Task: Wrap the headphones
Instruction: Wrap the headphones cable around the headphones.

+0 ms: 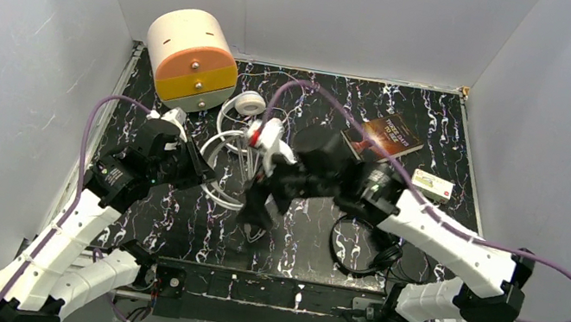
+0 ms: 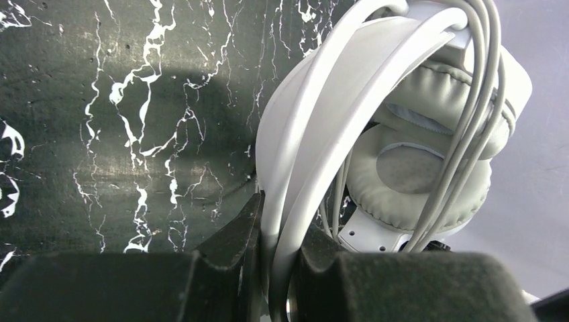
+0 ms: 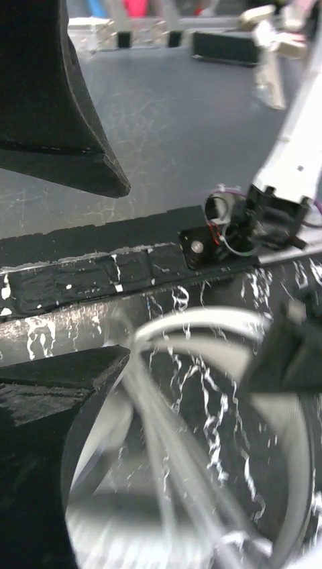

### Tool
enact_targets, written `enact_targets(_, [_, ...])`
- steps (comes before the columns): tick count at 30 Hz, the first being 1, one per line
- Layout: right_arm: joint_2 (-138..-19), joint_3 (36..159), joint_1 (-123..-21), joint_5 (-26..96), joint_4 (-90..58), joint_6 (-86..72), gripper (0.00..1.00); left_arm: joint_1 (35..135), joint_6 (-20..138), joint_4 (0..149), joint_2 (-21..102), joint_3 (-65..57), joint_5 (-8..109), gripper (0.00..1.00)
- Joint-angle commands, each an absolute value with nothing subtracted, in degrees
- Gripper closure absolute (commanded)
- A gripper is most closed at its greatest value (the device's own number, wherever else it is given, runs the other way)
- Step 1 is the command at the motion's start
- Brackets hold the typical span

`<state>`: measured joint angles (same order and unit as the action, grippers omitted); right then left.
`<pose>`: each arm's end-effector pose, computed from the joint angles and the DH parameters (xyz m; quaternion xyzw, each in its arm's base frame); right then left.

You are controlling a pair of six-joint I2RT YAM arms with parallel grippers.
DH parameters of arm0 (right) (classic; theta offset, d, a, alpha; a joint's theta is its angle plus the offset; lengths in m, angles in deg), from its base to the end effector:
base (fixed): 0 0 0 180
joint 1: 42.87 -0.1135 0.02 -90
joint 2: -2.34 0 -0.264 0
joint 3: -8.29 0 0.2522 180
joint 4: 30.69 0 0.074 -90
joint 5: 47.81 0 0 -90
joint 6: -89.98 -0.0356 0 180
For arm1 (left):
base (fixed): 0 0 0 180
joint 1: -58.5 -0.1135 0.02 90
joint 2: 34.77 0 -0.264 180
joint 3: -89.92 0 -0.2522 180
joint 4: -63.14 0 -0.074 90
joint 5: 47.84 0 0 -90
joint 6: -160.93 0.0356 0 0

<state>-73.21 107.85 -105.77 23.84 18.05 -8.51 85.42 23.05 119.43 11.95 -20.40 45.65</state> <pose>0.1187 0.2565 0.4267 -0.4565 0.7001 0.4197 0.3540 0.1441 -0.0756 0.3439 -0.1458 0.8677 -0.3094 0.3606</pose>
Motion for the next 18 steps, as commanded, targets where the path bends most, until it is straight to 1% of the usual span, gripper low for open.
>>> enact_targets(1, [-74.89,108.77,-116.29,33.54,13.82,3.27,0.15,85.57,20.81,114.88,11.01,-19.1,50.59,1.0])
enact_targets(4, [-75.7,105.42,-119.72,36.37,10.58,10.51,0.19,85.57,19.77,113.63,10.84,-20.15,52.73,1.0])
enact_targets(8, [-76.54,102.83,-120.38,39.0,6.44,16.94,0.24,85.59,19.1,113.33,10.29,-20.85,53.67,1.0])
enact_targets(11, [-77.27,101.22,-120.4,40.48,4.04,21.09,0.26,85.57,18.72,113.23,10.09,-20.95,54.87,1.0])
enact_targets(14, [-78.79,100.3,-120.4,44.18,2.47,24.07,0.29,85.57,18.61,113.5,9.82,-20.95,55.19,1.0])
enact_targets(15, [-79.41,100.2,-120.44,45.08,2.26,24.7,0.31,85.57,18.38,113.47,9.64,-20.98,55.4,1.0])
enact_targets(18, [-82.29,101.11,-120.41,46.45,3.39,25.16,0.4,85.57,18.12,113.55,9.36,-20.84,55.44,1.0])
